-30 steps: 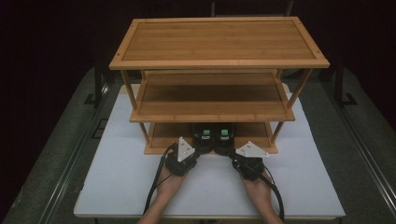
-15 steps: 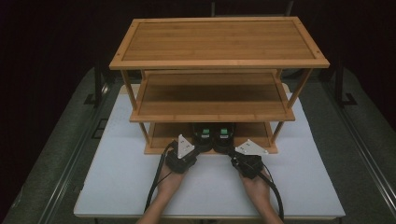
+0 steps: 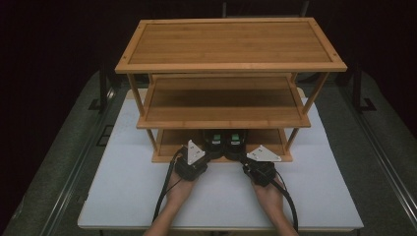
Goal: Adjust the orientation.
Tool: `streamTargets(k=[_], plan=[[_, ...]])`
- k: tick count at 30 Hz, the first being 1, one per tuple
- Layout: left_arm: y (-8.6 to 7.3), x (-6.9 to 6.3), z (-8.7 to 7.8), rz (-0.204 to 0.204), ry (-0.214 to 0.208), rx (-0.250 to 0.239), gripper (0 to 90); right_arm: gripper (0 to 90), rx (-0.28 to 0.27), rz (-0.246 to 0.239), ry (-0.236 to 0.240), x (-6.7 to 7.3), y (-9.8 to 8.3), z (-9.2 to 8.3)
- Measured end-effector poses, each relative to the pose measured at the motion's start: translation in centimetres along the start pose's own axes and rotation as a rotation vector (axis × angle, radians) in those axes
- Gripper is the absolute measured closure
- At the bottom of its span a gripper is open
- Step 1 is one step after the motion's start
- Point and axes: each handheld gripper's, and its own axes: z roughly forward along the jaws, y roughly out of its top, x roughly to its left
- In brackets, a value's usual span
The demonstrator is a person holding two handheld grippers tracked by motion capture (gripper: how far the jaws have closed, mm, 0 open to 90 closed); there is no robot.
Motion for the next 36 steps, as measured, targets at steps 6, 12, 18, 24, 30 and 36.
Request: streamTargets(k=[6,12,18,24,30,36], plan=[[0.0,0.0,0.1,0.002,0.000,0.001,73.5,80.6,-0.003,0.003,-0.001,-0.1,0.0,0.1],[0.0,0.0,-0.1,0.007,-0.009,0.012,69.1,74.7,0.008,0.015,-0.005,-0.4,0.0,0.0],[0.1,0.0,-0.6,0.009,-0.027,0.013,65.4,67.2,0.025,0.016,0.023,-0.7,-0.1,-0.1],[0.1,0.0,-0.9,-0.004,-0.052,0.022,60.7,59.9,0.029,0.025,0.056,-1.2,0.0,-0.6],[0.2,0.0,-1.6,-0.020,-0.083,0.022,55.5,51.2,0.049,0.057,0.095,-2.1,0.0,-1.2],[0.0,0.2,-2.3,-0.034,-0.106,0.016,52.7,45.8,0.086,0.071,0.129,-2.7,-0.2,-1.7]])
